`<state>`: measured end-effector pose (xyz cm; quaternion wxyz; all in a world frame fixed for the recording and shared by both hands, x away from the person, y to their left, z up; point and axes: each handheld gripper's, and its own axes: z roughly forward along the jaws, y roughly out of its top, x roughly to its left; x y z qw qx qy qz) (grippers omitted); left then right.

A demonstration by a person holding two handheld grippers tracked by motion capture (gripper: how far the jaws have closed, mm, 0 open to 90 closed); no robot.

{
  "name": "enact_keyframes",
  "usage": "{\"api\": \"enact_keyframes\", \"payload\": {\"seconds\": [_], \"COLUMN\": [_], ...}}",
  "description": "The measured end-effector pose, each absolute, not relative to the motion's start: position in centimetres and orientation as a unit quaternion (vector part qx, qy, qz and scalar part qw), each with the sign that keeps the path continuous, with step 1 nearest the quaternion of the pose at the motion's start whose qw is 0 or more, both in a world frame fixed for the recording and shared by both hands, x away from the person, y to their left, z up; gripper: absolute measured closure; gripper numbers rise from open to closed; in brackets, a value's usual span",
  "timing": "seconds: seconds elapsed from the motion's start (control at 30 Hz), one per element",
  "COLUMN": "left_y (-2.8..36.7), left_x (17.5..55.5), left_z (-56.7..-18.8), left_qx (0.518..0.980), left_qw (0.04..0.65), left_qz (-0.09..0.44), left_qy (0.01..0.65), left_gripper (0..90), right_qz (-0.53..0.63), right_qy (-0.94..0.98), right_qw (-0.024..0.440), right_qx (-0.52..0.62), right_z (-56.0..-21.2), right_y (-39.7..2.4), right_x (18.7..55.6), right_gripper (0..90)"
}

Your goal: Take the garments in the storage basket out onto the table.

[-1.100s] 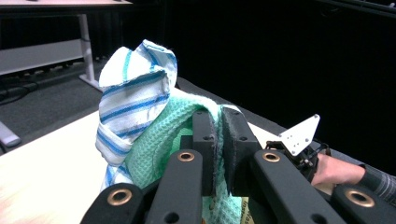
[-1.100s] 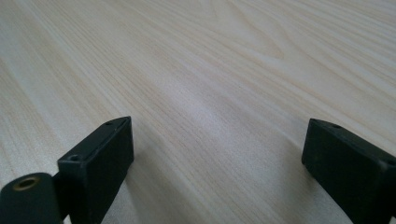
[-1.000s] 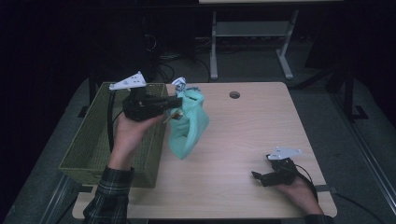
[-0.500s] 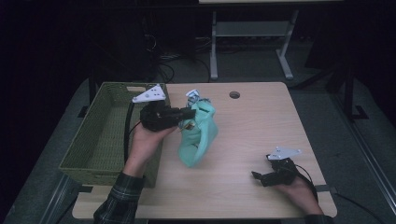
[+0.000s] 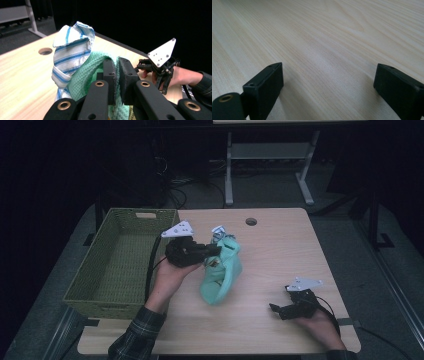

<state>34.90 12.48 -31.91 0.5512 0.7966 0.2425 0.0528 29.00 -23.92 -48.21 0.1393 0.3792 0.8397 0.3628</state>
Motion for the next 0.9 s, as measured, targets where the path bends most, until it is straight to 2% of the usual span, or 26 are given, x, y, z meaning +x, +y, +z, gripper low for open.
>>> {"api": "enact_keyframes", "payload": {"seconds": [0.43,0.9], "left_y": [9.4,7.2], "left_x": [35.1,35.2], "left_z": [-35.2,-38.8], "left_qx": [0.824,0.861], "left_qw": [0.513,0.452], "left_qz": [0.032,0.044], "left_qy": [0.241,0.230], "left_gripper": [84.3,83.9], "right_qz": [0.363,0.362], "right_qy": [0.840,0.841], "right_qw": [0.140,0.140], "right_qx": [0.379,0.377], "right_z": [-48.2,-48.2], "right_y": [-23.9,-23.9], "right_x": [29.0,29.0], "right_gripper": [8.8,8.8]}}
